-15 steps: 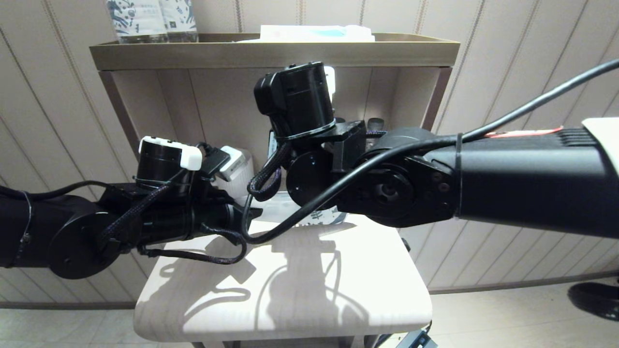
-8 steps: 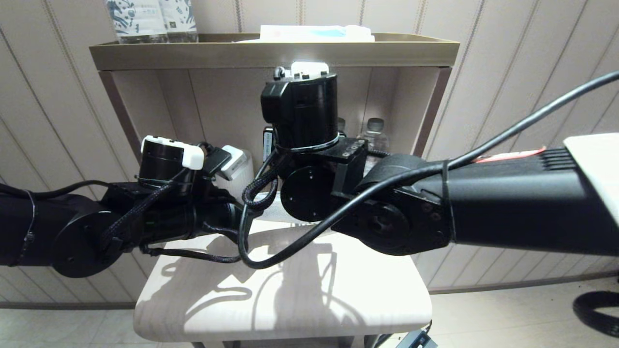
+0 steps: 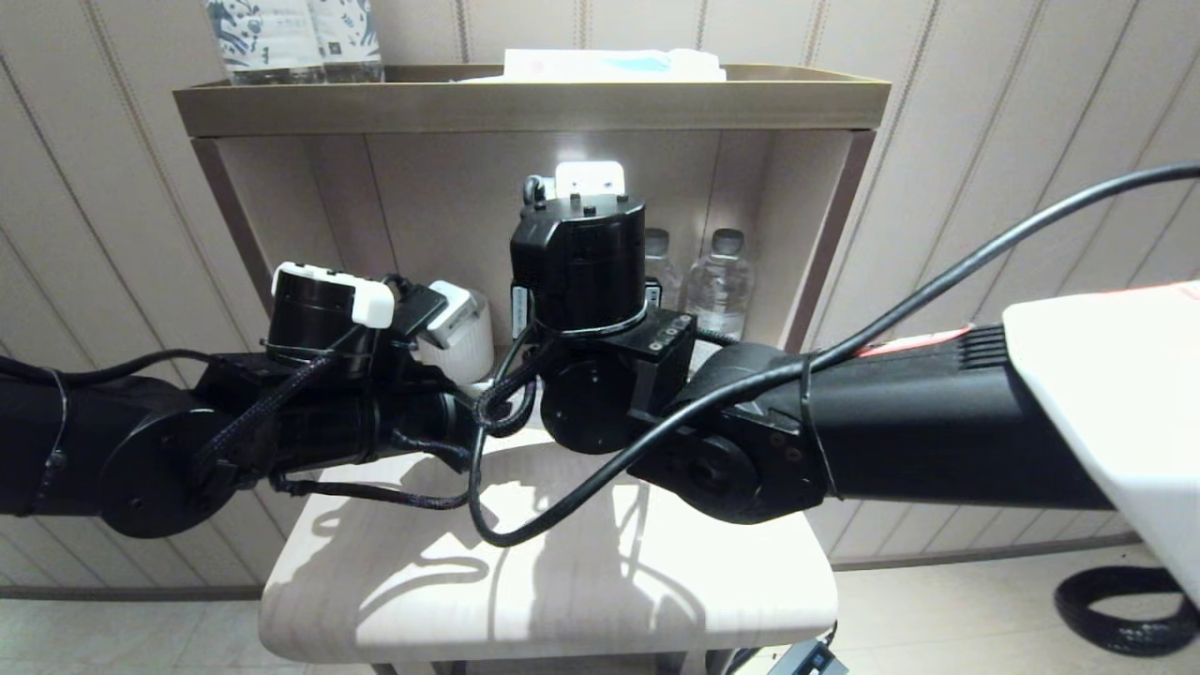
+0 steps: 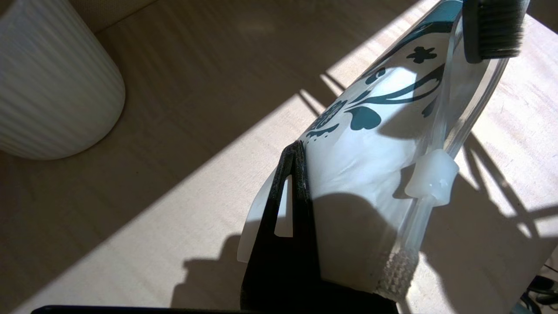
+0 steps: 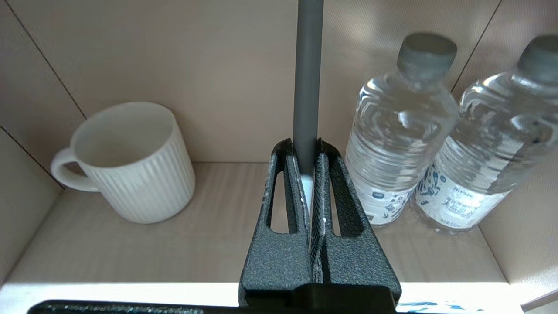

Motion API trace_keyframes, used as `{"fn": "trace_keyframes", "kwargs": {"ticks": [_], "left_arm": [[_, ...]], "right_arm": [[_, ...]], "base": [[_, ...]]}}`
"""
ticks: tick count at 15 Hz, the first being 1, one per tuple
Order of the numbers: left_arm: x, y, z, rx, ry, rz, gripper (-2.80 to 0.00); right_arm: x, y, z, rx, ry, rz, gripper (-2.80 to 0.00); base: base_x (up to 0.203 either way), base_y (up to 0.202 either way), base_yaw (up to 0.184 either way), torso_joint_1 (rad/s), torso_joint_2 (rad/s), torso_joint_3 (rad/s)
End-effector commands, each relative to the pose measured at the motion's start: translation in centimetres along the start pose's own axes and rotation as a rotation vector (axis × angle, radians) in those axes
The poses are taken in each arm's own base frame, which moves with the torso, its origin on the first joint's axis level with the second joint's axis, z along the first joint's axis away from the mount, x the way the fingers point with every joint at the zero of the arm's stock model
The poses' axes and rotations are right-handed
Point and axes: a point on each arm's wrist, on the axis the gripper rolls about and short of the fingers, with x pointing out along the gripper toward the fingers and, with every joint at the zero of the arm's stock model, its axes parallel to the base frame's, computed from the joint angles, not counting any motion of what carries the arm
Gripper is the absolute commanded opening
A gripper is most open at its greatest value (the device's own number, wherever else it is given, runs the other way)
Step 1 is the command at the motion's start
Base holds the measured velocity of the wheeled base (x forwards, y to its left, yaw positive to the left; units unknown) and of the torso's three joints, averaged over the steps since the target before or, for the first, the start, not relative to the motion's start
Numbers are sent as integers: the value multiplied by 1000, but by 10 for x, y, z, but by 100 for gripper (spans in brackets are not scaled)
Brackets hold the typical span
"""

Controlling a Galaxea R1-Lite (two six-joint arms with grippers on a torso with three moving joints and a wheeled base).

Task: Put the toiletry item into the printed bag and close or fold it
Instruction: Place the toothbrush in the storage bag

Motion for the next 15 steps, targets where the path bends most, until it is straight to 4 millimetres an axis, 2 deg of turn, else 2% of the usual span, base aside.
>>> {"fn": "trace_keyframes", "kwargs": {"ticks": [1, 7, 12, 15], "left_arm": [[-1, 0, 1, 1, -4, -2, -280], [-3, 0, 2, -11, -9, -3, -280], [-3, -1, 5, -19, -18, -4, -280], [-4, -1, 8, -37, -29, -2, -280]], "right_arm": [[3, 2, -13, -10, -1, -5, -280], [15, -6, -14, -14, -13, -45, -280], [12, -10, -8, -34, -106, -65, -280], [8, -13, -12, -76, -188, -80, -280]], "base": [[0, 0, 0, 0, 0, 0], [0, 0, 0, 0, 0, 0], [0, 0, 0, 0, 0, 0], [0, 0, 0, 0, 0, 0]]}}
